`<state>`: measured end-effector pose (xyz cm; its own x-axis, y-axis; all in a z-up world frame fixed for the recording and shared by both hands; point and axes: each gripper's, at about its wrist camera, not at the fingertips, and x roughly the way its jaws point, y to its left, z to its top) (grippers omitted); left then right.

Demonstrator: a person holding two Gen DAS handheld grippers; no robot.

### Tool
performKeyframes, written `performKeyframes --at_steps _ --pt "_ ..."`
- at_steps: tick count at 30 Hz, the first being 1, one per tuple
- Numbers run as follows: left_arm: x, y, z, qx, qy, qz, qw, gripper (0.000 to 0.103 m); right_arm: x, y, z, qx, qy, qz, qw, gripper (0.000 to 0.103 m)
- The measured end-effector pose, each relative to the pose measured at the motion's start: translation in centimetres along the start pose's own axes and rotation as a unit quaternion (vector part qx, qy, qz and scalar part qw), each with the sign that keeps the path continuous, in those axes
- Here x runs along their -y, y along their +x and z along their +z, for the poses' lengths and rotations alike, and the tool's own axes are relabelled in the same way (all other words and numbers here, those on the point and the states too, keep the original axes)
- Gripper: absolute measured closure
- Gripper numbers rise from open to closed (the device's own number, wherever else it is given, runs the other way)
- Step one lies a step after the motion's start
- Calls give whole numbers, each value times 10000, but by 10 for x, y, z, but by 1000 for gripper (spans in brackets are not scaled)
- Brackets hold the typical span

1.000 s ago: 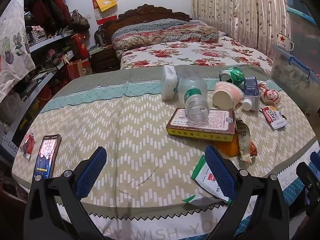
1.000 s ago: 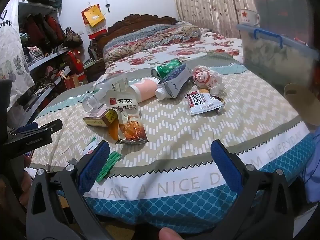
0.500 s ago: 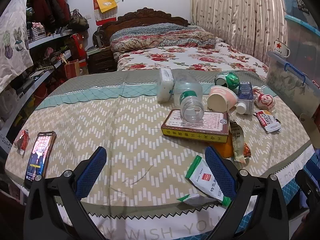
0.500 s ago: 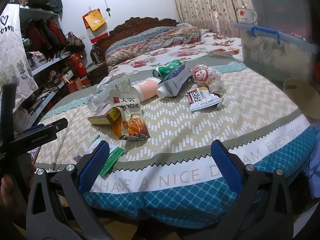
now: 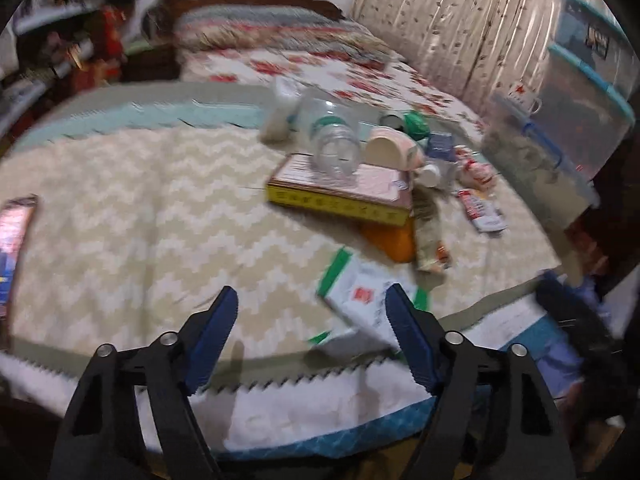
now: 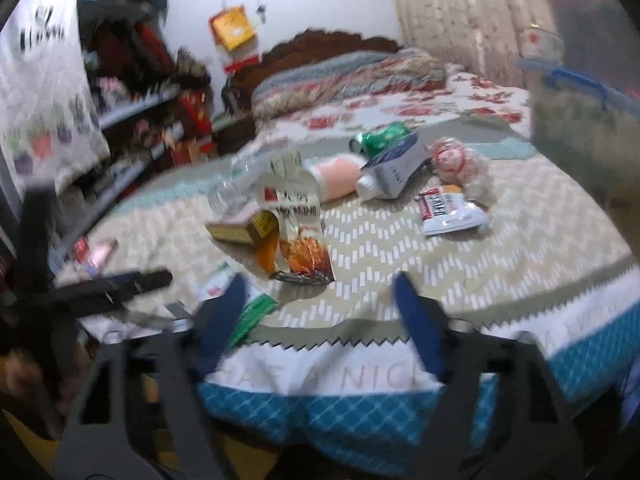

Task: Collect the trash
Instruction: 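Grasp the green-and-white packet with the left gripper while the right grasps the orange snack bag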

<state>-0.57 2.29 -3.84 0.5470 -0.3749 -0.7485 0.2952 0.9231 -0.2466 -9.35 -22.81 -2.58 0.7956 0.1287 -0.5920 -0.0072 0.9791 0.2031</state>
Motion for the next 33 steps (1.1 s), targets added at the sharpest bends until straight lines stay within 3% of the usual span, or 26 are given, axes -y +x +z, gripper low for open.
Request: performKeyframes --at_steps 4,8,10,11,12,18,19,20,22,24,25,27,33 --pt "1 27 6 -394 -69 -403 9984 40 -6 47 13 -468 -220 221 9984 37" --pt "2 41 0 -645 -110 -512 9965 40 -13 86 24 -758 -264 409 9959 23" --pt "4 45 -2 -741 -107 -557 9956 40 -11 104 25 -970 -266 334 9944 30" --pt "6 47 -3 -782 -96 -590 9951 38 -6 109 24 -1053 -127 440 9934 50" --pt "8 46 -4 -774 -65 -583 9953 37 2 110 22 -1119 74 594 9919 56" --pt "36 57 -2 -883 243 -747 9930 40 49 81 6 -787 1003 609 9900 57" --pt "40 58 -2 -882 295 -737 9929 49 53 76 3 -761 1082 611 9893 57" --pt "46 62 -1 -913 367 -753 9923 68 56 70 -2 -722 1108 581 9895 57" --pt "55 70 -1 -942 524 -676 9919 87 55 60 -8 -700 1034 505 9909 57" --pt "62 74 0 -917 639 -711 9912 93 52 55 -14 -677 871 375 9932 56" --pt "65 74 0 -919 661 -821 9902 102 50 53 -17 -670 778 279 9943 53" --pt "69 70 1 -861 719 -870 9899 102 52 48 -19 -654 651 106 9957 36" --pt "72 41 3 -517 910 -1006 9894 102 55 56 -9 -517 310 -174 9980 12"
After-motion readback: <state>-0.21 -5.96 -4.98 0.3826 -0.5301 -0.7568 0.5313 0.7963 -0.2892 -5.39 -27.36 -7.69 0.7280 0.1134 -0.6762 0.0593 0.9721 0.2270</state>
